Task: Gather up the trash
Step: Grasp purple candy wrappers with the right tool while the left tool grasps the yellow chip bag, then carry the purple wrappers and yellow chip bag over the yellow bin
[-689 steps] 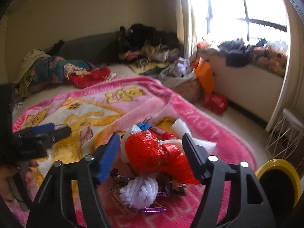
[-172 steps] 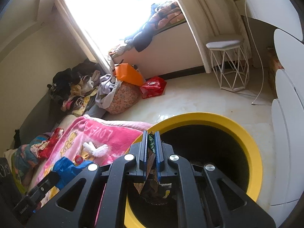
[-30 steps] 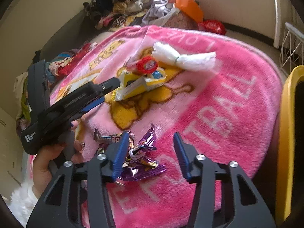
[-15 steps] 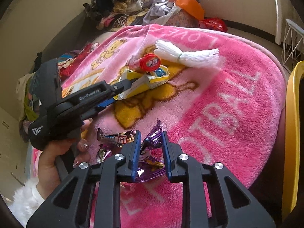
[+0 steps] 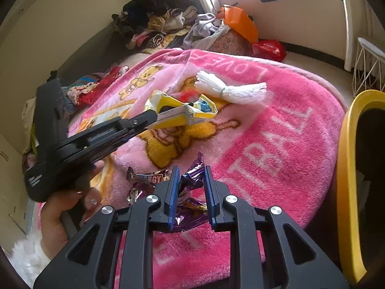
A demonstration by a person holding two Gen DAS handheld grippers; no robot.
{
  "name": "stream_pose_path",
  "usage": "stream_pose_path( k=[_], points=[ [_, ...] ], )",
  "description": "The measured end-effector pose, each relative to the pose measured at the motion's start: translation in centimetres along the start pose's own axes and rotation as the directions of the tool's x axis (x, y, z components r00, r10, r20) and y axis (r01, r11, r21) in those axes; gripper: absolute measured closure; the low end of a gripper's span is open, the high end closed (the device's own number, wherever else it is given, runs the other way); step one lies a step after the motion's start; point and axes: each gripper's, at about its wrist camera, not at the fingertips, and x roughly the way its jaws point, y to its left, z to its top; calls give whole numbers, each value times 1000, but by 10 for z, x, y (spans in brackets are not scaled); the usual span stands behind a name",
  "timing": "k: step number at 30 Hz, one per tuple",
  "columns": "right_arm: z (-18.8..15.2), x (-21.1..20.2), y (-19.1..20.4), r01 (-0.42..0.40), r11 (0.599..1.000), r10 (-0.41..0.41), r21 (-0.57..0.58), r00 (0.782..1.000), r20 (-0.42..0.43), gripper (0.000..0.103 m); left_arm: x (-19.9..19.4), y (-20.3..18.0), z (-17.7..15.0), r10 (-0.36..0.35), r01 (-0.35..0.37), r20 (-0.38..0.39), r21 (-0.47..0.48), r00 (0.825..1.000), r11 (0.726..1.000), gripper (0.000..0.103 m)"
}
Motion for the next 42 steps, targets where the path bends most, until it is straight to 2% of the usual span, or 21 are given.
stream_pose_path(
  k=[12, 22, 42],
  points=[
    [3, -25, -2, 2, 1000, -1, -21, 997, 77, 85, -38, -31, -7, 5, -11, 70, 81, 998, 997, 94],
    [11, -56, -6, 49, 998, -40, -42, 981, 191, 85, -57, -48, -7, -9, -4, 109, 114, 994, 993, 94],
    [19, -104, -60, 86, 992, -110, 91, 949, 296, 85, -68, -90, -14, -51, 26, 115, 208, 992, 978, 94]
  ],
)
